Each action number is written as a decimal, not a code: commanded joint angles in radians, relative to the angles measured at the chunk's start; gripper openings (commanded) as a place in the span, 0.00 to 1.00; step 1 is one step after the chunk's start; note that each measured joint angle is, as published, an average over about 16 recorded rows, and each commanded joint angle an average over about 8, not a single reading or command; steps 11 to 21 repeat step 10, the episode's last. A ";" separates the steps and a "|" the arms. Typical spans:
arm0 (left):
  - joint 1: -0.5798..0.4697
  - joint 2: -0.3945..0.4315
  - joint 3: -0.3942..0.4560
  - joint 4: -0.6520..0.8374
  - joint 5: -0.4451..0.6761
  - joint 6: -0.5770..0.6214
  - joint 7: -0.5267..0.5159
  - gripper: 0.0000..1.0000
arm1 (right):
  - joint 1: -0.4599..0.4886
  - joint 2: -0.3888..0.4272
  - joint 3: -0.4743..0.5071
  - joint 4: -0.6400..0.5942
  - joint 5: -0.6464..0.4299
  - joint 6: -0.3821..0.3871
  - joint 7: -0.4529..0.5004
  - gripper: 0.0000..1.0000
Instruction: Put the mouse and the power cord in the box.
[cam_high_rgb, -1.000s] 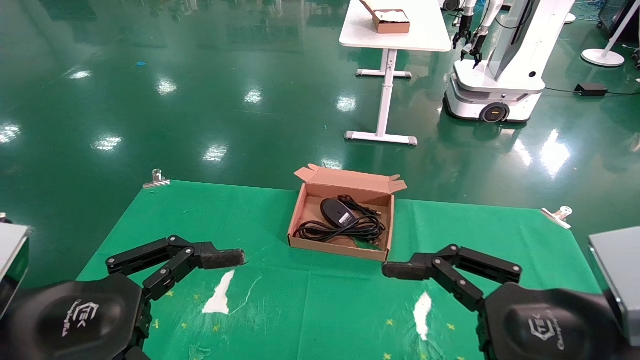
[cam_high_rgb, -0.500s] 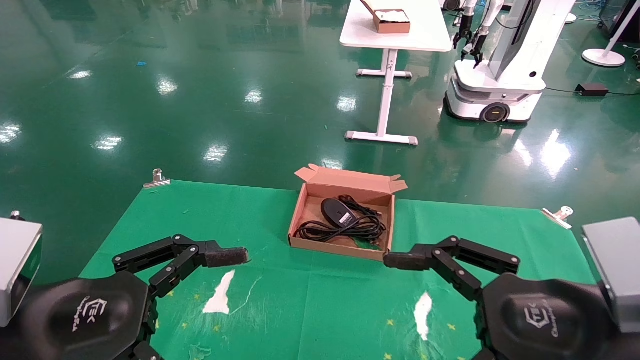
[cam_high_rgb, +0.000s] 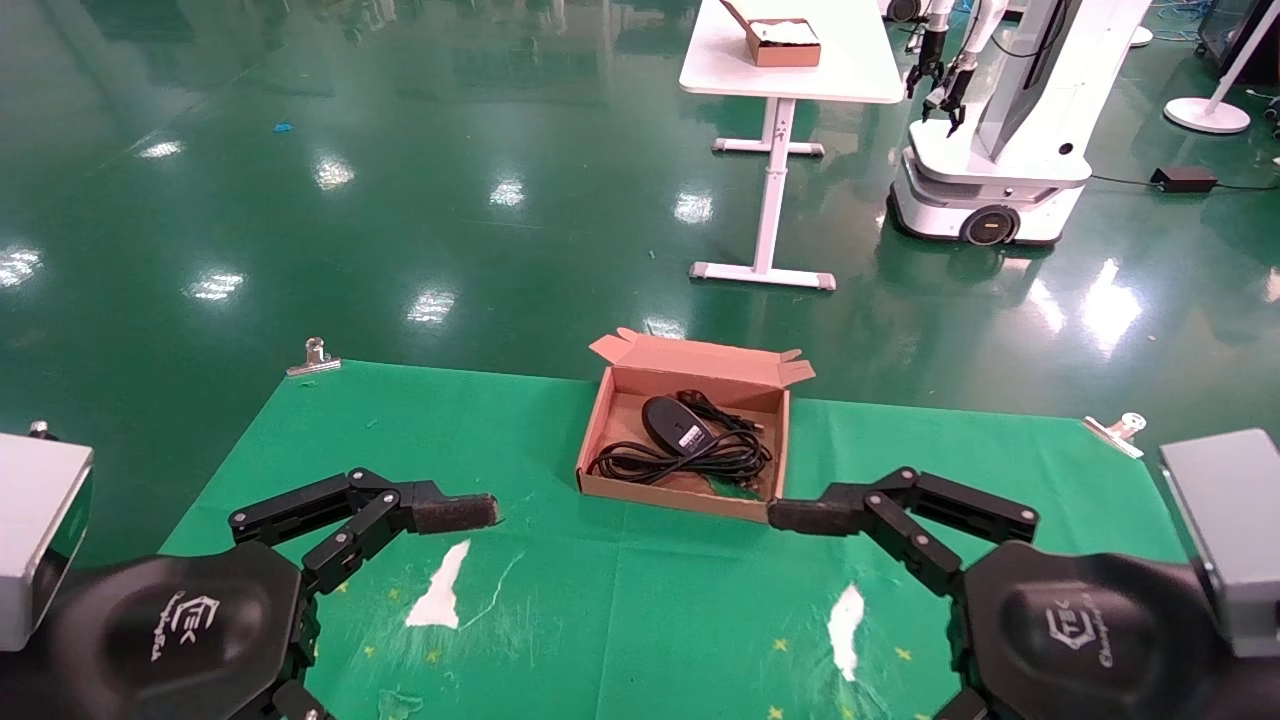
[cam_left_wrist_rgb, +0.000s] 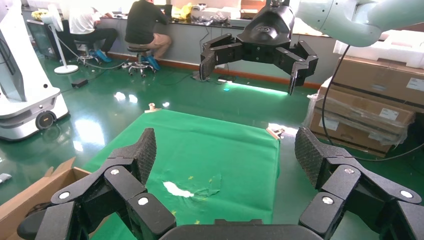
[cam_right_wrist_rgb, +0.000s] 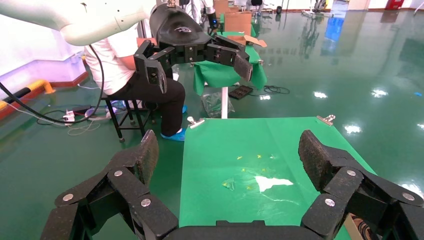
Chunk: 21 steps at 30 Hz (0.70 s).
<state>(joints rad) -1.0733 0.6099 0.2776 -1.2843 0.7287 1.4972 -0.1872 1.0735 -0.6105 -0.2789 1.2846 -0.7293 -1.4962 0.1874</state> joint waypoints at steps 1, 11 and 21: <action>0.000 0.000 0.000 0.000 0.000 0.000 0.000 1.00 | 0.000 0.000 0.000 0.000 0.000 0.000 0.000 1.00; -0.001 0.001 0.001 0.001 0.001 -0.001 0.000 1.00 | 0.001 -0.001 -0.001 -0.001 -0.001 0.001 -0.001 1.00; -0.001 0.001 0.001 0.001 0.001 -0.001 0.000 1.00 | 0.001 -0.001 -0.001 -0.001 -0.001 0.001 -0.001 1.00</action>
